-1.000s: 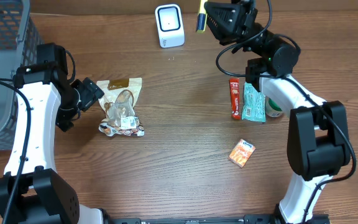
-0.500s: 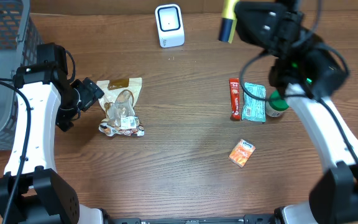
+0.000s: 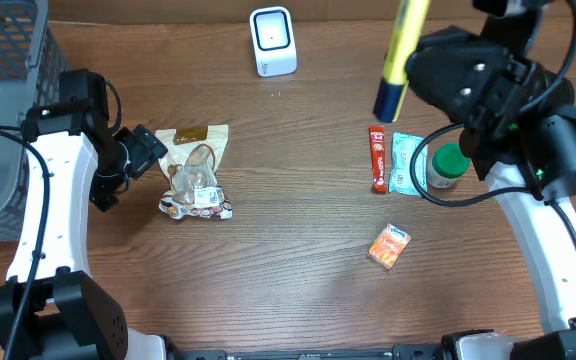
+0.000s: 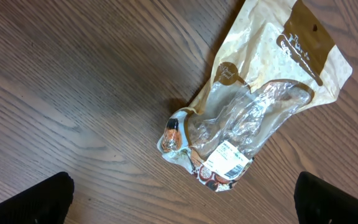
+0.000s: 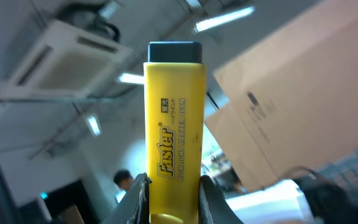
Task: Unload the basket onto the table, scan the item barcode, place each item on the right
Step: 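Raise the highlighter high and swing it under the scanner, then hold the highlighter beneath the white scanner with the right gripper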
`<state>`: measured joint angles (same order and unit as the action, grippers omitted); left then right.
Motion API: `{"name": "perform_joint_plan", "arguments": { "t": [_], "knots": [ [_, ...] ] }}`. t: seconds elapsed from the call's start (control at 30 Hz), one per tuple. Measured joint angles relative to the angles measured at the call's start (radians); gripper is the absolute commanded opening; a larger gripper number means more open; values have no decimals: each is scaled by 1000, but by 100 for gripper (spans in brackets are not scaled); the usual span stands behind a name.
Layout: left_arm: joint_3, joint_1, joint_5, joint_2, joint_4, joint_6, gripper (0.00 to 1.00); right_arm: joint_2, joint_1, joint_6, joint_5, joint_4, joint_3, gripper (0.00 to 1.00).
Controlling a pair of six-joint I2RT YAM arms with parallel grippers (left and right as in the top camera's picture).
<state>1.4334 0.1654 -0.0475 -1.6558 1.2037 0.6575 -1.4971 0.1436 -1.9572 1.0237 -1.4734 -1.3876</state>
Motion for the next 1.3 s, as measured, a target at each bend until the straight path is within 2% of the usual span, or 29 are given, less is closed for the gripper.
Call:
{"name": "perform_joint_plan", "arguments": {
  "t": [0.07,0.23,0.33,0.43,0.6,0.73,0.93,1.07,1.23,1.3],
  "knots": [
    [0,0,-1,0,0,0,100,5,0,104,66,220,-2,9],
    [0,0,-1,0,0,0,100,-2,-3,484,132,1046,-10,9],
    [0,0,0,0,0,0,100,-16,-6,754,55,1532,-3,4],
    [0,0,0,0,0,0,100,-39,1,1003,-84,1804,2,4],
    [0,0,0,0,0,0,100,-87,51,1281,-244,1960,2,4],
    [0,0,0,0,0,0,100,-164,103,1384,-295,1981,2,4],
    [0,0,0,0,0,0,100,-316,158,1450,-327,2039,-37,4],
    [0,0,0,0,0,0,100,-423,172,1494,-368,2213,-236,4],
    [0,0,0,0,-1,0,100,-534,185,1556,-501,2450,-661,5],
    [0,0,0,0,0,0,100,-574,199,1590,-572,2486,-828,7]
  ]
}}
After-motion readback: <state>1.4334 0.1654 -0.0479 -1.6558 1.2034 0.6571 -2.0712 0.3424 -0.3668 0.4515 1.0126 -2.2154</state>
